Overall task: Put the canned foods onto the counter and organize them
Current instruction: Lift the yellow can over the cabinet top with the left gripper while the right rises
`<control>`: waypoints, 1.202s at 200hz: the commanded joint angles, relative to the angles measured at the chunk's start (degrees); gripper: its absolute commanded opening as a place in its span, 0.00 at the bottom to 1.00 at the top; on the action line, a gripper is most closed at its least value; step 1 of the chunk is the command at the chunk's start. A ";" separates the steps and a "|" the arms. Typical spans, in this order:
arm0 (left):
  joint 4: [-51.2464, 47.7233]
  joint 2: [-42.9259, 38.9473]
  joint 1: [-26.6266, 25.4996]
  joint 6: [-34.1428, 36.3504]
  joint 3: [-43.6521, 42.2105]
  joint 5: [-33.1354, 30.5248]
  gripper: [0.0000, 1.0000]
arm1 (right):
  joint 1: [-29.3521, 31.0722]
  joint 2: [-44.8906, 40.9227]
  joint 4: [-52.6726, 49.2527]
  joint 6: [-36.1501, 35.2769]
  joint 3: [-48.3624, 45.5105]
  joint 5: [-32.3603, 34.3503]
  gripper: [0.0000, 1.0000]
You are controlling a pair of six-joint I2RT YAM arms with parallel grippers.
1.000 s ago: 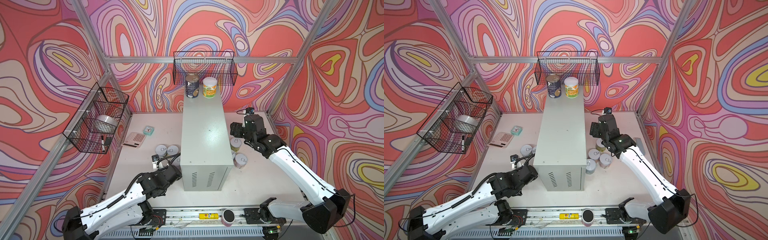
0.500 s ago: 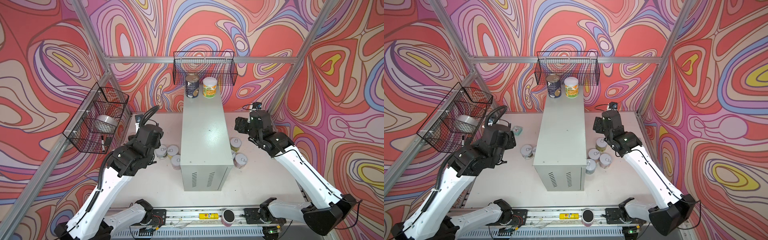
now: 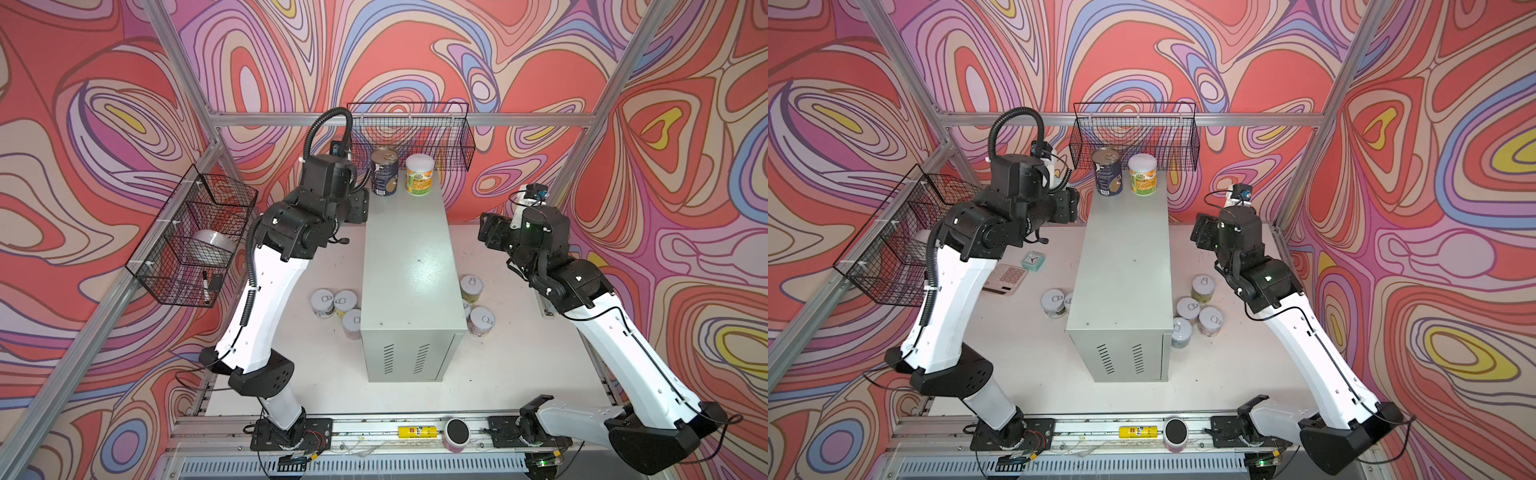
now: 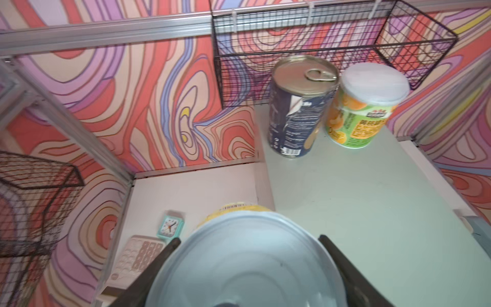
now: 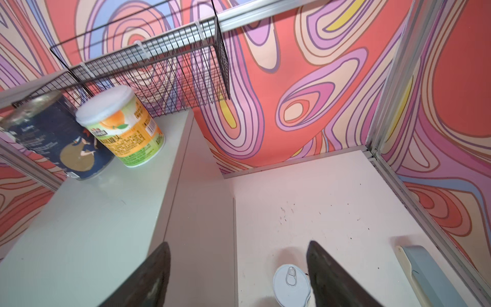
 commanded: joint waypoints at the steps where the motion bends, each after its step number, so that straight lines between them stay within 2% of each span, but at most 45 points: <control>1: -1.93 1.42 0.55 0.34 4.13 5.20 0.00 | -0.27 0.96 1.17 -0.98 2.73 -0.43 0.82; 65: 1.42 5.49 0.53 -4.95 4.53 12.71 0.00 | -0.28 2.58 2.59 -1.81 5.96 -2.35 0.83; 172: 3.37 9.84 -0.26 -6.68 4.53 12.47 0.00 | -0.29 1.67 6.26 -1.13 2.62 -3.38 0.82; 179: 3.65 10.05 -0.33 -6.59 4.53 12.57 0.09 | -0.33 1.68 6.17 -1.11 2.57 -3.33 0.82; 192: 3.92 10.35 -0.48 -6.50 4.53 12.49 0.38 | -0.32 1.70 6.01 -1.02 2.46 -2.96 0.82; 206: 4.33 10.58 -0.53 -6.50 4.53 12.44 0.60 | -0.28 1.52 6.03 -1.02 2.29 -2.51 0.82; 240: 5.38 11.19 -0.50 -6.39 4.53 12.94 0.76 | -0.27 1.09 6.51 -1.35 1.78 -2.16 0.82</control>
